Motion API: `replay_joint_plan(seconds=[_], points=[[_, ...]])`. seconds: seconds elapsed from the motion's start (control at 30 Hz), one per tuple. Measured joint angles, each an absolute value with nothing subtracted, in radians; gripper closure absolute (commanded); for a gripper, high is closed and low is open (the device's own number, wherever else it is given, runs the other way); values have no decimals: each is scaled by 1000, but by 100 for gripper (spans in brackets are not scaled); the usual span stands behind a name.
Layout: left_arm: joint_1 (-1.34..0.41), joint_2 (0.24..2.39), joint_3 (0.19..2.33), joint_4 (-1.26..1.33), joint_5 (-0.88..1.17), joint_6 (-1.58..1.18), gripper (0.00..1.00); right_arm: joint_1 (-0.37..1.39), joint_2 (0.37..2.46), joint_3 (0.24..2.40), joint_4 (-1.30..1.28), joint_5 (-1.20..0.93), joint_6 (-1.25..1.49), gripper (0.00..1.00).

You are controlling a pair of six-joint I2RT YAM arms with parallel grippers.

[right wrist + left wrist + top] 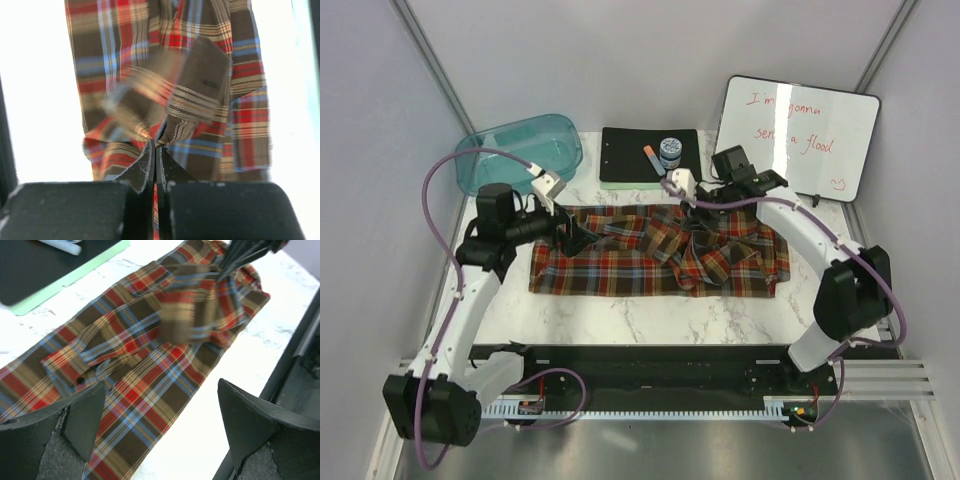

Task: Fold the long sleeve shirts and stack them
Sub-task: Fold the shirt

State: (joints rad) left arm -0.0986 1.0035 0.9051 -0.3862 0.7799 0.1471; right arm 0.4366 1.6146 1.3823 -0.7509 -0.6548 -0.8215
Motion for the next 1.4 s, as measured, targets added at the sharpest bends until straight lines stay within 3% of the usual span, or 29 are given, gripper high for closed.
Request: replay_joint_plan(seconds=[0.2, 0.37, 0.83, 1.4], points=[[-149, 1187, 941, -280, 853, 21, 2, 381, 1700, 1398, -670, -777, -518, 100], [-293, 1205, 857, -112, 858, -83, 1, 382, 1678, 1386, -627, -872, -462, 100], [-403, 1399, 784, 154, 952, 23, 0, 457, 1507, 1325, -902, -899, -1017, 100], [-480, 1531, 746, 356, 951, -7, 1, 455, 1506, 1317, -948, -870, -1120, 100]])
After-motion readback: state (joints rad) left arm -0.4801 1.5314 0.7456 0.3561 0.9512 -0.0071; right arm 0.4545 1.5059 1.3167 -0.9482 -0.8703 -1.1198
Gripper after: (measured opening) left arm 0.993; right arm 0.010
